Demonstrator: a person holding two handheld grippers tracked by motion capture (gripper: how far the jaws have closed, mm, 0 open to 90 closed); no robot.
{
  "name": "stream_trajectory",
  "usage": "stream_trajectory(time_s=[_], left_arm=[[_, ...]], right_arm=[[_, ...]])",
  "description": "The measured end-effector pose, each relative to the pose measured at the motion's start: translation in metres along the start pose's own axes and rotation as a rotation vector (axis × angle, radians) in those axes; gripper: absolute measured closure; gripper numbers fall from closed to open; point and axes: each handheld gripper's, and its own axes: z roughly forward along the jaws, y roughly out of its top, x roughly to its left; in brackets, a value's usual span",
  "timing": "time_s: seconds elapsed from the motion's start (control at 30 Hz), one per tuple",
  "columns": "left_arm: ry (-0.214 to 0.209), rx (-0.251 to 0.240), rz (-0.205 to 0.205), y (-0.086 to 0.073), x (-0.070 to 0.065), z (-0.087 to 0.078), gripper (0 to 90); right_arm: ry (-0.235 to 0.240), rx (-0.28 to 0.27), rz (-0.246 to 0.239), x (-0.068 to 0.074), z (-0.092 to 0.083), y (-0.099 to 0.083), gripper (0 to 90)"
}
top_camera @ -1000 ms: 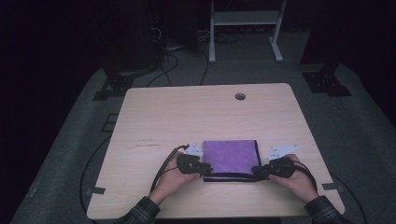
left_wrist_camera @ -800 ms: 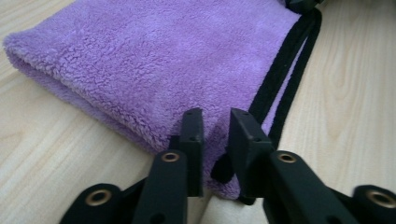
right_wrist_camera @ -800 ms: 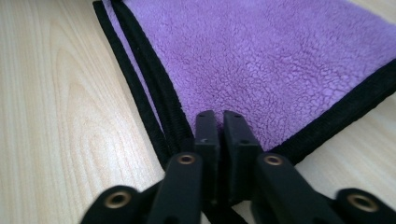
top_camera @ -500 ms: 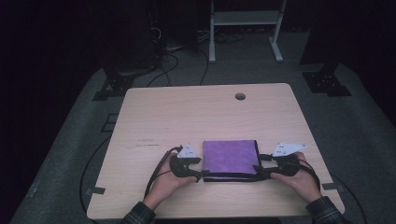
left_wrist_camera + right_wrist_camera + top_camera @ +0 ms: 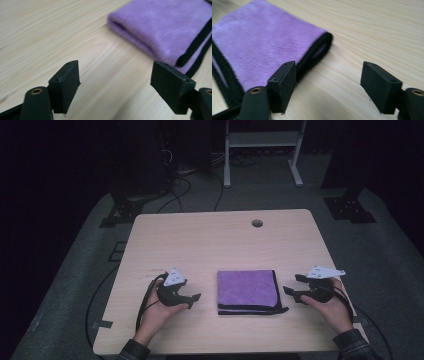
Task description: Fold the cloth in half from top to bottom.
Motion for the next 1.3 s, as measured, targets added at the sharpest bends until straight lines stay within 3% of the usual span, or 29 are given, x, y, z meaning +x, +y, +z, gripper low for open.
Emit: stream_trajectory(time_s=[0.17, 0.33, 0.53, 0.73, 0.83, 0.93, 1.3], left_arm=[[0.044, 0.03, -0.032, -0.017, 0.015, -0.012, 16.7], [0.081, 0.087, -0.062, -0.037, 0.029, -0.022, 10.3], [0.102, 0.118, -0.089, -0.054, 0.038, -0.032, 7.0], [0.104, 0.116, -0.052, -0.067, 0.041, -0.038, 3.8], [0.094, 0.081, -0.039, -0.073, 0.042, -0.04, 1.7], [0.094, 0.084, -0.038, -0.074, 0.042, -0.041, 0.0], [0.092, 0.085, -0.034, -0.074, 0.043, -0.04, 0.0]], right_arm=[[-0.058, 0.017, 0.041, -0.012, -0.004, -0.008, 22.9], [-0.083, 0.046, 0.062, -0.018, -0.008, -0.017, 19.6], [-0.103, 0.091, 0.086, -0.023, -0.011, -0.029, 18.3], [-0.114, 0.129, 0.083, -0.024, -0.013, -0.038, 15.6], [-0.125, 0.127, 0.076, -0.023, -0.014, -0.041, 14.4], [-0.133, 0.124, 0.054, -0.022, -0.013, -0.043, 12.1], [-0.126, 0.126, 0.051, -0.022, -0.013, -0.043, 10.5]])
